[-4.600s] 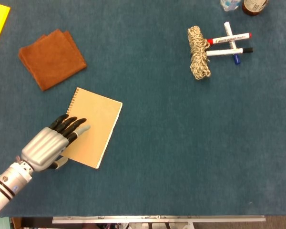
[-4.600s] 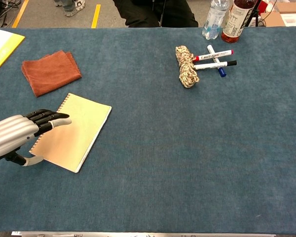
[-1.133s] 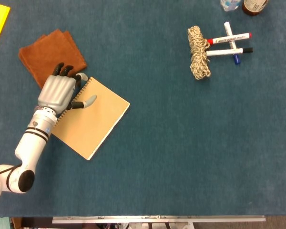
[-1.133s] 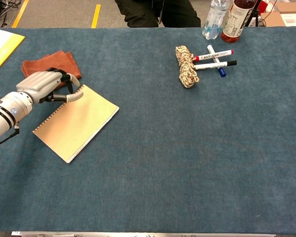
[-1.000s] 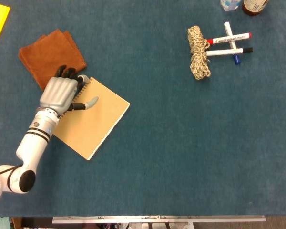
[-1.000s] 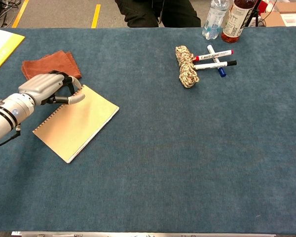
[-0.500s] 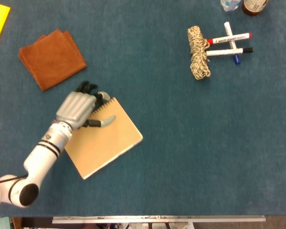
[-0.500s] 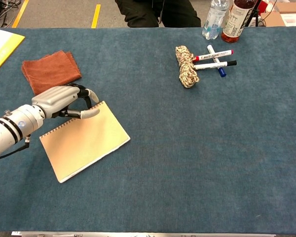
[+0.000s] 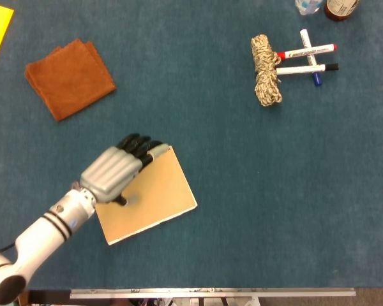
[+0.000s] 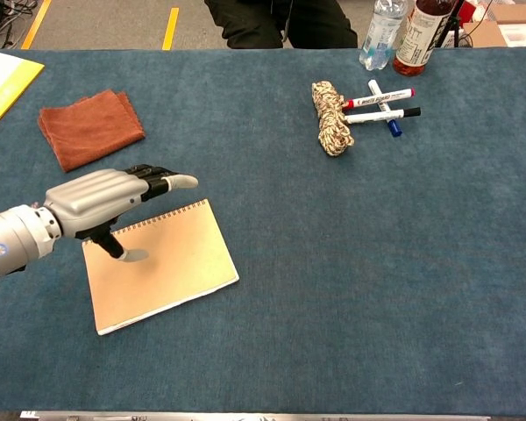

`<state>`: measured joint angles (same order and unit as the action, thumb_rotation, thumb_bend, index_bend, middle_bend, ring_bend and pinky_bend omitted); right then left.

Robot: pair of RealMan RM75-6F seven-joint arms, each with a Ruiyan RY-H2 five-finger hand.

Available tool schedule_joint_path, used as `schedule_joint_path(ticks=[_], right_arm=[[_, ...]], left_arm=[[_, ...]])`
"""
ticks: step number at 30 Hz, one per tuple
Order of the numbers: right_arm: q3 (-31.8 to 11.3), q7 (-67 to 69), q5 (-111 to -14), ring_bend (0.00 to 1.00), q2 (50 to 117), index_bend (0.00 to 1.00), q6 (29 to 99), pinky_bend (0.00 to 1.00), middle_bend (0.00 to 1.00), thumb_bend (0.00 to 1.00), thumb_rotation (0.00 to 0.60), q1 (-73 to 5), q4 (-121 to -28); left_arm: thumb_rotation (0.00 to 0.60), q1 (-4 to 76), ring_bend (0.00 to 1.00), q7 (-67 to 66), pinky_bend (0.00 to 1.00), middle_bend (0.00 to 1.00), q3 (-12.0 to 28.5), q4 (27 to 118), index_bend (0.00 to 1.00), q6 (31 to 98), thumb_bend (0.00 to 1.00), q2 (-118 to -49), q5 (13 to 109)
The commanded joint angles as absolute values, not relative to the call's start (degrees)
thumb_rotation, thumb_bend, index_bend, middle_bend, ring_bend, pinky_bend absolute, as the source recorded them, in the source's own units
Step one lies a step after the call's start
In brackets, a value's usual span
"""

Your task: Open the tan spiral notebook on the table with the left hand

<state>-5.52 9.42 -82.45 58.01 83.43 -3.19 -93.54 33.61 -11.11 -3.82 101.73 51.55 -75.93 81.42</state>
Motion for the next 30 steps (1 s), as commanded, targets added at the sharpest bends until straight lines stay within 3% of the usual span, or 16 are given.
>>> schedule_joint_path(ticks=[1,13,30], right_arm=[[-5.5,9.6,-82.5,0.15,58.1,0.26,83.4,0.28,0.24,0.19,0.6,-3.3,-93.3],[-5.4,10.9,-82.6,0.15,58.7,0.26,82.8,0.28,0.24,0.19,0.6,-3.5,-91.9],[-5.3,10.4,-83.2,0.15,58.5,0.26,82.7,0.28,0.24,0.19,0.6,-3.9,-92.4]], left_arm=[[0.6,33.8,0.0,-11.2,0.0,0.0,-6.1,104.1,0.0,50.8,0.2,-73.7,84.3],[0.6,29.2,0.0,-13.1,0.0,0.0,-11.0,106.1,0.0,55.8,0.2,-73.3,89.7],[0.6,24.9,0.0,-14.1,0.0,0.0,-14.4,99.4,0.0,58.9,0.2,-77.7,95.1]])
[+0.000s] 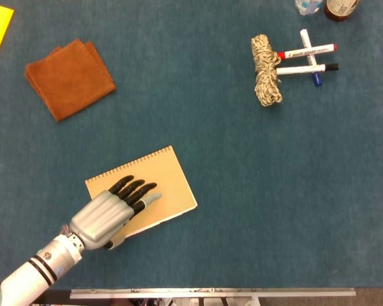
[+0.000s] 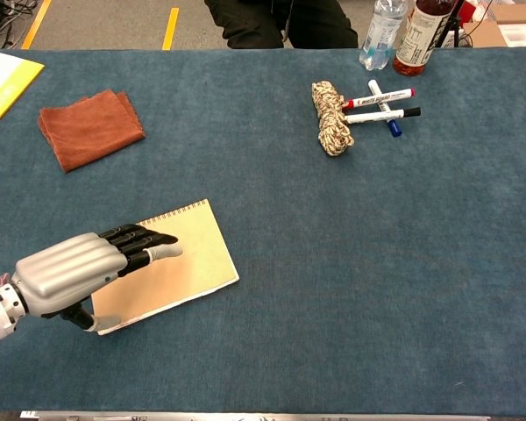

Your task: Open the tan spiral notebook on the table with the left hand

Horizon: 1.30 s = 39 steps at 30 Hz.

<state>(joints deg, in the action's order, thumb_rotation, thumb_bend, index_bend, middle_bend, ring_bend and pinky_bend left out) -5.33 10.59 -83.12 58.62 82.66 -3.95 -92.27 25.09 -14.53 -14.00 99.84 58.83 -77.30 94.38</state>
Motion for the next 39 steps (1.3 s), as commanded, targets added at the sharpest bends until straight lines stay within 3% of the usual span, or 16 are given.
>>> schedule_joint_path(ticks=[1,25,39], right_arm=[[-5.3,10.3,-83.2,0.15,58.5,0.26,82.7,0.28,0.24,0.19,0.6,-3.9,-92.5],[-5.0,9.2,-83.2,0.15,57.7,0.26,83.3,0.28,0.24,0.19,0.6,-3.5,-93.9],[-4.8,8.7,-83.2,0.15,57.7,0.26,83.5,0.28,0.24,0.19,0.6,-3.3,-94.4]], left_arm=[[0.6,24.8,0.0,-13.9,0.0,0.0,-14.6,99.1,0.0,59.1,0.2,-77.9,95.7],[0.6,23.1,0.0,-14.3,0.0,0.0,-14.6,95.1,0.0,58.0,0.2,-80.9,95.8],[0.6,23.7,0.0,-14.0,0.0,0.0,-11.0,91.5,0.0,58.0,0.2,-79.7,92.1]])
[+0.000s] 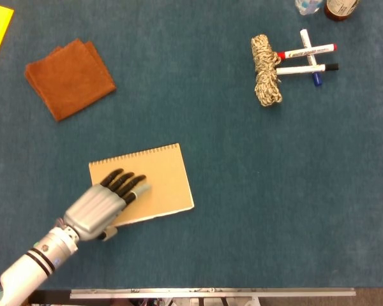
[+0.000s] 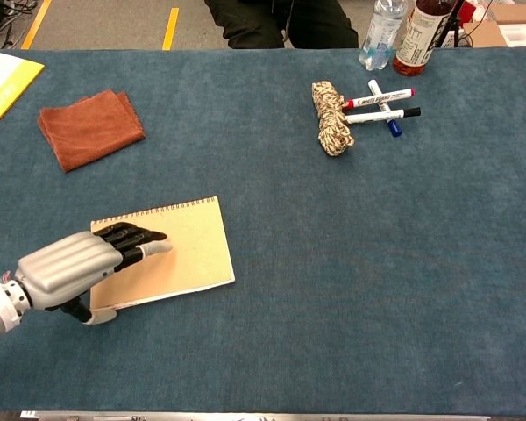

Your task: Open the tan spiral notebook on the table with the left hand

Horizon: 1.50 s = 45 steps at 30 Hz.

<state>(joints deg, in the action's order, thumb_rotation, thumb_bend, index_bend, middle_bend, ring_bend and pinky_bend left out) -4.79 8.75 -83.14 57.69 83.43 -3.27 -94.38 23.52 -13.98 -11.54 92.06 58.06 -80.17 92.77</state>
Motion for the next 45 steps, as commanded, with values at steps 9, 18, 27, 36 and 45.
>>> schedule_joint_path(ticks=[9,18,27,36,45], right_arm=[[-4.8,8.4,-83.3,0.15,57.7,0.26,83.7,0.28,0.24,0.19,0.6,-3.2,-94.8],[-4.8,8.2,-83.3,0.15,57.7,0.26,84.4,0.28,0.24,0.19,0.6,-2.8,-95.1],[-4.6,8.4,-83.2,0.15,57.3,0.26,85.4,0.28,0.24,0.19,0.6,-1.9,-95.2],[-4.7,9.2,-83.3,0.15,57.3,0.26,85.9,0.28,0.24,0.19,0.6,-1.5,-94.7],[-4.8,9.8,-83.2,0.15,57.8,0.26,85.2,0.28,0.24,0.19,0.6,-1.9,-93.8]], left_arm=[[0.6,24.4,0.0,-12.1,0.0,0.0,-6.9,87.5,0.0,57.3,0.2,-78.9,86.6],[0.6,26.2,0.0,-10.7,0.0,0.0,-3.0,85.0,0.0,55.8,0.2,-79.7,82.6],[0.6,29.5,0.0,-11.9,0.0,0.0,1.9,81.1,0.0,53.7,0.2,-82.8,78.3],[0.6,30.6,0.0,-11.9,0.0,0.0,4.6,83.3,0.01,55.9,0.2,-81.2,77.1],[0.6,29.0,0.18,-11.0,0.0,0.3,4.1,89.9,0.31,59.1,0.2,-75.9,77.7]])
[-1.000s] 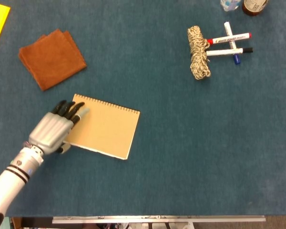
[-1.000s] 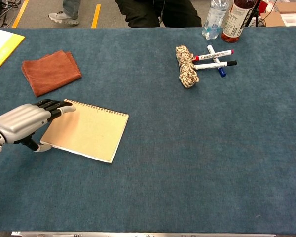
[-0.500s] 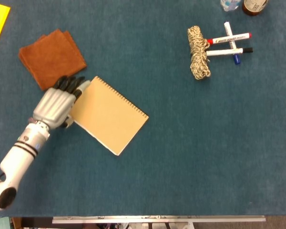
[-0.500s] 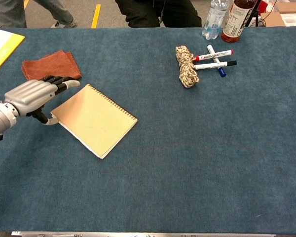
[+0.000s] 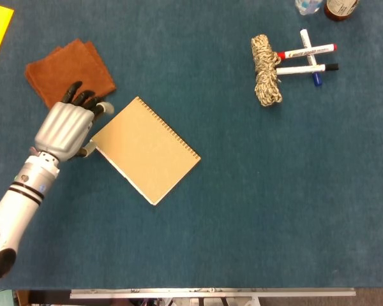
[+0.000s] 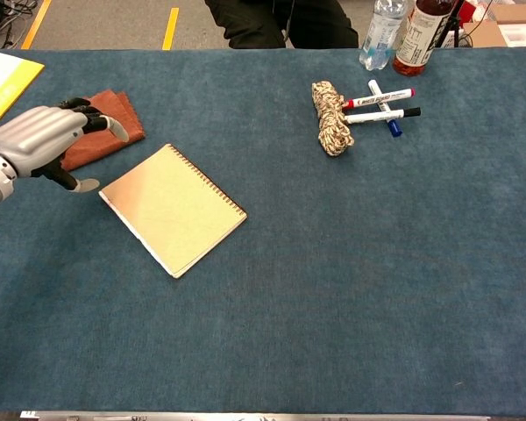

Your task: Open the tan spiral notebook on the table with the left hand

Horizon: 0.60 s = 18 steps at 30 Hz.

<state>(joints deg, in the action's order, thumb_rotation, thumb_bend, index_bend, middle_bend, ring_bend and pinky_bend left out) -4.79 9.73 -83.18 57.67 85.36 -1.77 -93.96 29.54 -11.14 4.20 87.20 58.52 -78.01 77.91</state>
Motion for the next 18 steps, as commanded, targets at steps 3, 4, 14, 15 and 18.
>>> schedule_joint_path(ticks=[3,4,14,15,18], right_arm=[[-4.9,10.1,-83.3,0.15,58.0,0.26,85.0,0.28,0.24,0.19,0.6,-2.1,-93.5],[-4.9,10.2,-83.2,0.15,58.1,0.26,84.8,0.28,0.24,0.19,0.6,-2.2,-93.4],[-4.8,10.8,-82.8,0.15,58.4,0.26,84.3,0.28,0.24,0.19,0.6,-2.1,-92.4],[-4.8,10.8,-82.8,0.15,58.5,0.26,84.3,0.28,0.24,0.19,0.6,-2.1,-92.3],[-4.8,11.0,-82.7,0.15,58.5,0.26,84.0,0.28,0.24,0.19,0.6,-2.2,-92.0]], left_arm=[[0.6,28.5,0.18,-7.8,0.0,0.3,4.4,93.4,0.31,59.6,0.2,-74.5,77.6],[0.6,28.6,0.18,-6.3,0.0,0.3,4.2,94.6,0.31,59.2,0.2,-74.1,78.0],[0.189,32.7,0.09,-4.5,0.0,0.27,3.8,98.9,0.26,54.1,0.2,-75.8,80.4],[0.145,33.2,0.09,-5.0,0.0,0.27,3.8,98.9,0.26,53.5,0.2,-76.2,80.5],[0.07,35.0,0.05,-6.4,0.0,0.26,4.2,98.6,0.26,51.3,0.2,-78.1,79.7]])
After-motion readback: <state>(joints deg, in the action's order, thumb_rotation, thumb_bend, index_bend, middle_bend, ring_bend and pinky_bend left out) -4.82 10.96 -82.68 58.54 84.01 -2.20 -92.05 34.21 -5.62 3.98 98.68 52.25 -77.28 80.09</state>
